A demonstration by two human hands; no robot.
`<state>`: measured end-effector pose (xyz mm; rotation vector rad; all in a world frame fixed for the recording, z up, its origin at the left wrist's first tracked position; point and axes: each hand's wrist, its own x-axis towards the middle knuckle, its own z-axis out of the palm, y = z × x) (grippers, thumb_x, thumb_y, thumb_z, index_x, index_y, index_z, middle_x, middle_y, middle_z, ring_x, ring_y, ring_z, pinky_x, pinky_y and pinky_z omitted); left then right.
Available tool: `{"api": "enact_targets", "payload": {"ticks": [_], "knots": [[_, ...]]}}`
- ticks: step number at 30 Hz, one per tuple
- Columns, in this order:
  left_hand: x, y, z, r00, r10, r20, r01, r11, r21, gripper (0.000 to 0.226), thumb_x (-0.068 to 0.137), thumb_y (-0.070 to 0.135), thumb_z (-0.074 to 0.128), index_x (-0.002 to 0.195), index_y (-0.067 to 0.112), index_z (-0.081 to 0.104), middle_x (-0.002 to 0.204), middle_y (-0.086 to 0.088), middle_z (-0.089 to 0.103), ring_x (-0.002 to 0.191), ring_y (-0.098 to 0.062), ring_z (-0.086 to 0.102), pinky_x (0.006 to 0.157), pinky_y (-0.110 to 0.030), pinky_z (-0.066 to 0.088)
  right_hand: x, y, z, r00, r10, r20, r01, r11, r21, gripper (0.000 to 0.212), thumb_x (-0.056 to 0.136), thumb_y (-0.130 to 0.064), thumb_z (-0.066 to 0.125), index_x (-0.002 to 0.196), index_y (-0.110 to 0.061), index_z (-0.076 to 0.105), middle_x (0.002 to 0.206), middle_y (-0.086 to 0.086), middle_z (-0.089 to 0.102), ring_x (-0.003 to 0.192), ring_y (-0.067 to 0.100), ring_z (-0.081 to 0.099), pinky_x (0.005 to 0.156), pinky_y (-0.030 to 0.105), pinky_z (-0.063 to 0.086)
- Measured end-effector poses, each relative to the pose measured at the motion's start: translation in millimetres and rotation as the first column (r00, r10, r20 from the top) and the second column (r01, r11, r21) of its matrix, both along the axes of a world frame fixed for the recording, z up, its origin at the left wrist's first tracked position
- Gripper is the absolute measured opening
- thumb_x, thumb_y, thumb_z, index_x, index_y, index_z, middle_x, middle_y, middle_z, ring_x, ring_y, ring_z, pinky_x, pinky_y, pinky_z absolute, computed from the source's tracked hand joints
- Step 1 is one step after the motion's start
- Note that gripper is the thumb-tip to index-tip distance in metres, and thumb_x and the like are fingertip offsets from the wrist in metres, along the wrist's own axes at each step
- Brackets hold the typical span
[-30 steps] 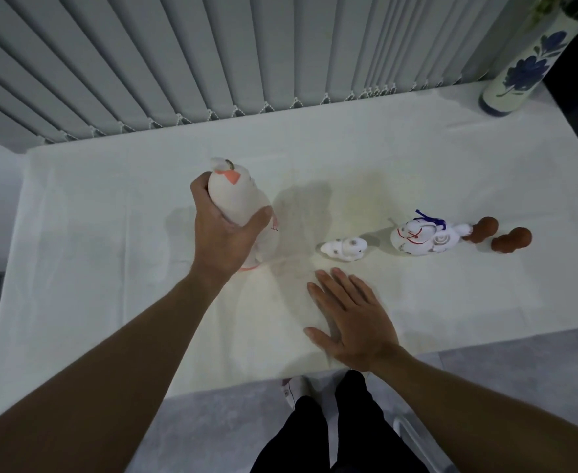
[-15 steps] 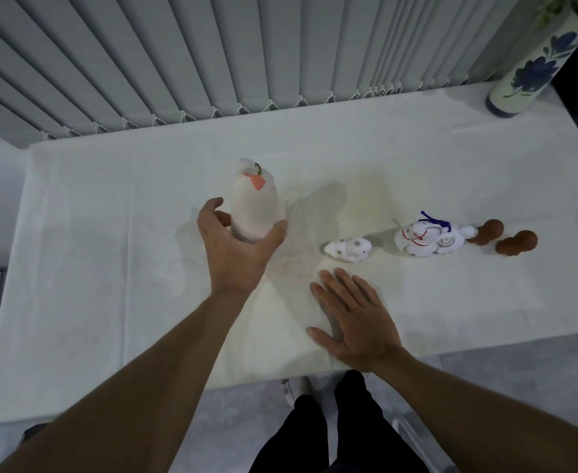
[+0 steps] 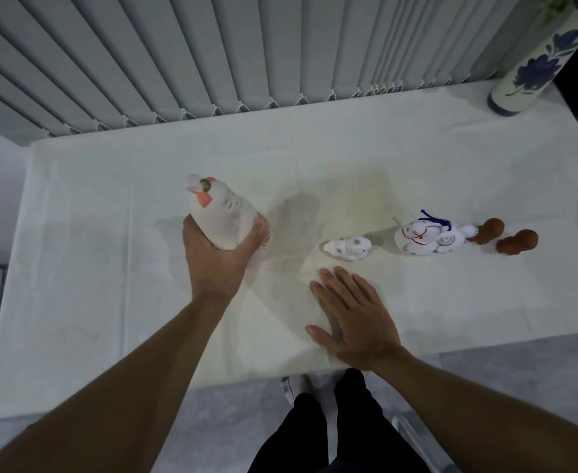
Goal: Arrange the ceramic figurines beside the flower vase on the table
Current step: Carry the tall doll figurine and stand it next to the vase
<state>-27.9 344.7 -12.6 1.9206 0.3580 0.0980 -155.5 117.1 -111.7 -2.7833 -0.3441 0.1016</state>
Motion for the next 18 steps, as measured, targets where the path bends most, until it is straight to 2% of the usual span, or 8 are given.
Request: {"api": "enact_targets", "payload": {"ticks": [3,6,8,10,13,15,18], "knots": [[-0.7,-3.8,0.9,1.000,0.012,0.005,-0.012,0.999,0.038,0.086,0.056,0.057,0.087,0.126,0.026,0.049,0.121,0.004,0.060,0.106,-0.007,0.062,0.084,-0.021,0.052,-0.1,-0.2,-0.6,1.000,-0.001,0.007,0.001,1.000,0.005,0.074,0.096,-0.066,0.049,0.157,-0.025,0.039,0.169,-0.003,0.027,0.158,0.020,0.018,0.126,0.046,0.021],[1.7,-1.9,3.9,1.000,0.008,0.014,-0.009,0.999,0.048,0.073,0.062,0.045,0.085,0.122,0.027,0.047,0.113,0.012,0.060,0.099,0.003,0.061,0.077,-0.014,0.049,-0.5,-0.5,-0.2,1.000,0.000,0.019,0.000,1.000,0.010,0.074,0.096,-0.065,0.051,0.156,-0.025,0.040,0.168,-0.002,0.029,0.157,0.021,0.021,0.125,0.046,0.023],[4.0,1.3,4.6,1.000,-0.010,0.003,0.010,0.999,0.032,0.069,0.066,0.036,0.084,0.122,0.023,0.045,0.107,0.018,0.060,0.094,0.008,0.062,0.076,-0.020,0.055,-0.4,-0.3,0.2,1.000,0.000,0.020,0.000,1.000,0.010,0.073,0.096,-0.065,0.051,0.156,-0.024,0.040,0.168,-0.002,0.029,0.157,0.022,0.021,0.125,0.046,0.023],[5.9,4.7,4.8,0.999,-0.048,-0.018,0.049,0.999,0.013,0.069,0.067,0.028,0.080,0.124,0.017,0.042,0.106,0.018,0.061,0.092,0.005,0.066,0.075,-0.028,0.060,-0.3,-0.3,0.5,1.000,0.001,0.021,-0.002,1.000,0.009,0.073,0.096,-0.065,0.050,0.156,-0.024,0.040,0.168,-0.002,0.030,0.157,0.022,0.021,0.125,0.046,0.023],[5.6,7.3,8.0,0.989,-0.148,-0.025,0.148,0.989,0.015,0.075,0.066,0.023,0.077,0.129,0.014,0.038,0.106,0.017,0.062,0.090,0.006,0.067,0.070,-0.016,0.058,0.1,-0.8,0.6,1.000,0.006,0.017,-0.006,1.000,0.006,0.073,0.096,-0.065,0.050,0.156,-0.024,0.040,0.168,-0.002,0.030,0.158,0.022,0.020,0.125,0.046,0.023],[2.8,8.5,8.8,0.983,-0.185,-0.014,0.185,0.982,0.020,0.077,0.065,0.021,0.082,0.128,0.013,0.038,0.108,0.017,0.061,0.091,0.009,0.066,0.069,-0.012,0.055,-0.1,-0.7,1.0,1.000,0.010,0.015,-0.010,1.000,0.000,0.073,0.096,-0.065,0.049,0.156,-0.024,0.040,0.168,-0.002,0.029,0.158,0.021,0.019,0.125,0.046,0.022],[-2.7,11.0,6.9,0.987,-0.158,0.005,0.157,0.987,0.032,0.079,0.062,0.023,0.095,0.121,0.014,0.043,0.109,0.012,0.061,0.094,0.005,0.066,0.070,-0.016,0.058,0.2,-0.5,1.8,1.000,0.014,0.008,-0.014,1.000,-0.007,0.074,0.097,-0.066,0.047,0.156,-0.024,0.039,0.168,-0.002,0.028,0.158,0.021,0.018,0.126,0.046,0.022]]}}
